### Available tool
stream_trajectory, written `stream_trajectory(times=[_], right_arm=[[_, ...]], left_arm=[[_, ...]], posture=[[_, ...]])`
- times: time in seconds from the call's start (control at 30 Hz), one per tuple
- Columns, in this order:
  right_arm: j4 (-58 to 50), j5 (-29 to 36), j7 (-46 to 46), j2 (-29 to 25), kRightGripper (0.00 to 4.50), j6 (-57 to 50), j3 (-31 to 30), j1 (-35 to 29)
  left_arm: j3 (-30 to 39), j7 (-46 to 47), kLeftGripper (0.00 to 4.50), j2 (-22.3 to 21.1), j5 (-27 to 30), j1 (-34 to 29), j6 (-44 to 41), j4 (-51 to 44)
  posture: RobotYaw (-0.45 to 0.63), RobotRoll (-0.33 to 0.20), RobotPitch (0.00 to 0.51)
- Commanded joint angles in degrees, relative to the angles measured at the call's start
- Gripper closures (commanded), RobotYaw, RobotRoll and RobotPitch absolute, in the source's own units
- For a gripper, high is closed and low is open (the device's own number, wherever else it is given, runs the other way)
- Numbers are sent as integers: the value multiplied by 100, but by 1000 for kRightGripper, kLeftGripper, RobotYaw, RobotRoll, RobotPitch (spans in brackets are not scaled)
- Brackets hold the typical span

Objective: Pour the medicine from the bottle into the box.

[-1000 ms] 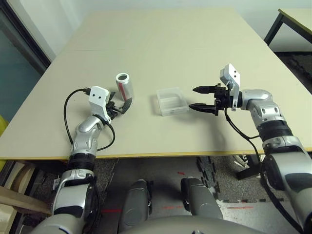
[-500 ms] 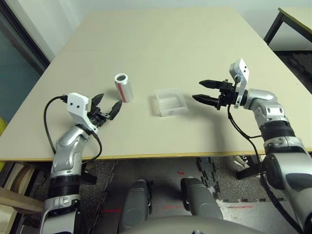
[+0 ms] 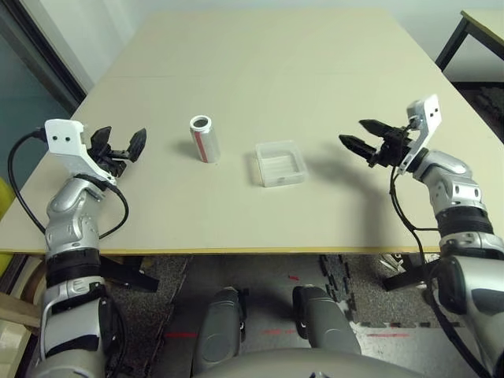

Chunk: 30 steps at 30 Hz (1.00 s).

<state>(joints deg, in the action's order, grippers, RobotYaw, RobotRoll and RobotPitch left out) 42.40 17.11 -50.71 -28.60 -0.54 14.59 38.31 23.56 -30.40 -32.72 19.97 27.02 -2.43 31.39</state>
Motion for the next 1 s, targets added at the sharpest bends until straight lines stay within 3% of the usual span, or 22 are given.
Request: stream_trajectory(times=[0.03,0.5,1.0], right_arm=[[163,39,444,-127,0,242,274,-139],[611,55,1541,-388,0,814,828,-294],[763,130,1852,-509,0,970,993,-480]], left_arm=[[66,79,15,-160,-87,237,215,554],[100,207,15,-543,-108,970,893,2164],[44,207,15,-654,-195,1342,1191,2782]], posture=[[-155,0,106],[-166,0,96],[-176,0,99]])
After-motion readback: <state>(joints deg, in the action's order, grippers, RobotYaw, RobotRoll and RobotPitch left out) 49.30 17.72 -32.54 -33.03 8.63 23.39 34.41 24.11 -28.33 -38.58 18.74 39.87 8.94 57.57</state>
